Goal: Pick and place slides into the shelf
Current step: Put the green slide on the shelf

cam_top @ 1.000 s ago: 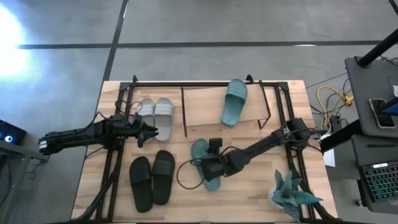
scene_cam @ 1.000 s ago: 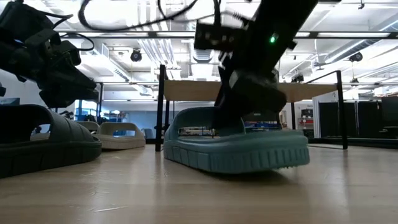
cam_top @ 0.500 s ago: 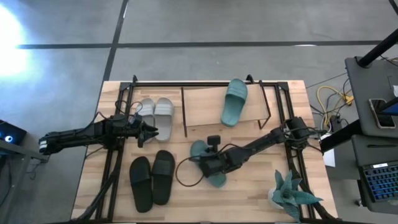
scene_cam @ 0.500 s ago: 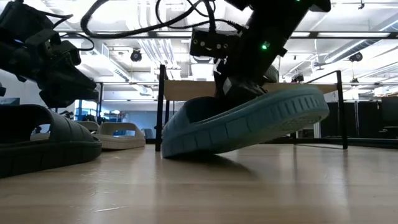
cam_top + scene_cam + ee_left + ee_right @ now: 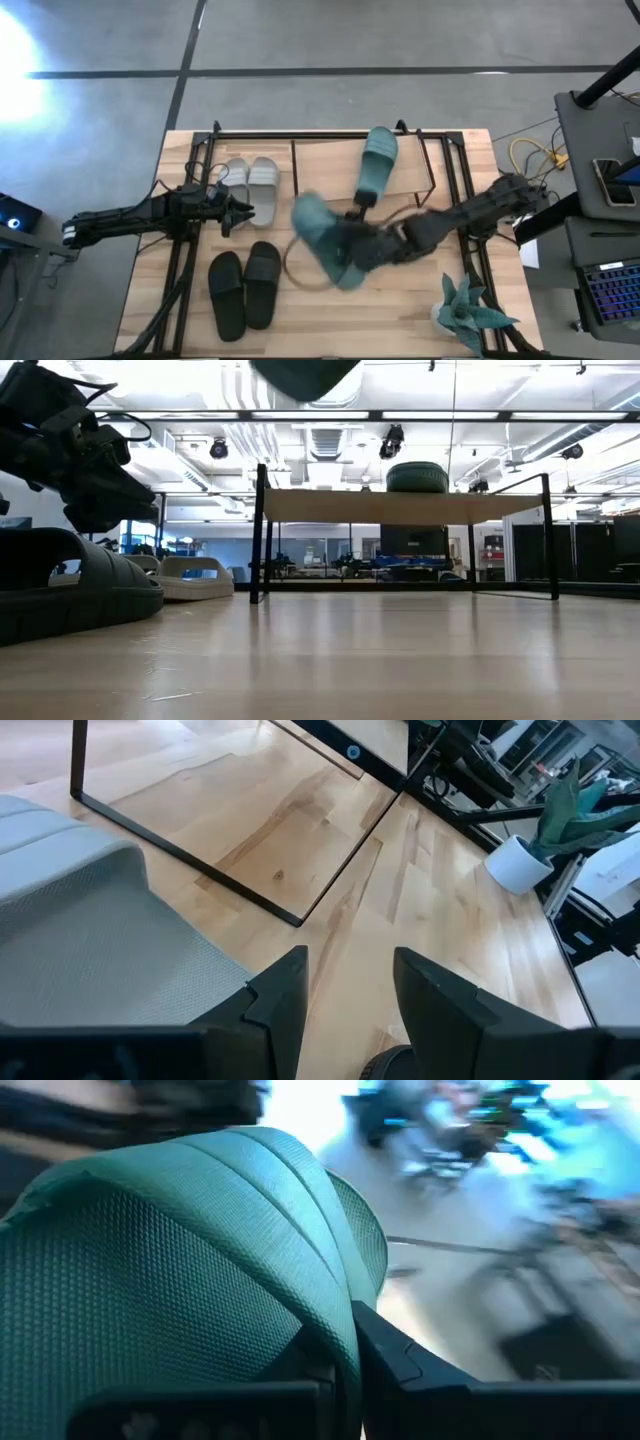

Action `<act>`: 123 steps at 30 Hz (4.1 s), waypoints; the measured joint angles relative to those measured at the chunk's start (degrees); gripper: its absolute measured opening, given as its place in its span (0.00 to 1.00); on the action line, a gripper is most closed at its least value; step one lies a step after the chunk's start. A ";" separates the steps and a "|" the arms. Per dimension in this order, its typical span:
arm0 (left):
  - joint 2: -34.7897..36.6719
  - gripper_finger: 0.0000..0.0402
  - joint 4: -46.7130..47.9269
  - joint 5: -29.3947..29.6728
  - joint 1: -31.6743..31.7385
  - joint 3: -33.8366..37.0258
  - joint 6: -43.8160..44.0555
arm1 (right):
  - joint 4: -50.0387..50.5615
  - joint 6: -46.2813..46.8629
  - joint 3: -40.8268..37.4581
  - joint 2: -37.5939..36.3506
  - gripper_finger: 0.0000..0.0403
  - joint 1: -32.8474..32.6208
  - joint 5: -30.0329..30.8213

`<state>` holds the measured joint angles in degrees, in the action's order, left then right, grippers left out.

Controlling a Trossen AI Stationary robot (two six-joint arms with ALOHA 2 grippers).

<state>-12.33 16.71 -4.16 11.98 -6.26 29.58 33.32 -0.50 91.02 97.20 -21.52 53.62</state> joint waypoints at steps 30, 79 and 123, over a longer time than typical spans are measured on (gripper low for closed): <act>0.10 0.33 -0.37 0.07 0.01 0.00 0.07 | 7.84 -0.93 1.18 9.69 0.03 29.63 -5.52; 0.07 0.33 -0.37 -0.09 -0.01 0.00 0.07 | 31.00 3.72 1.35 0.71 0.36 29.64 -23.59; 0.07 0.33 -7.72 -0.07 -0.01 0.00 6.10 | 40.73 33.32 -5.52 -3.72 0.02 59.53 -45.24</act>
<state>-12.25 9.00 -4.23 11.97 -6.26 35.68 74.05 32.82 85.50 93.48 38.01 8.39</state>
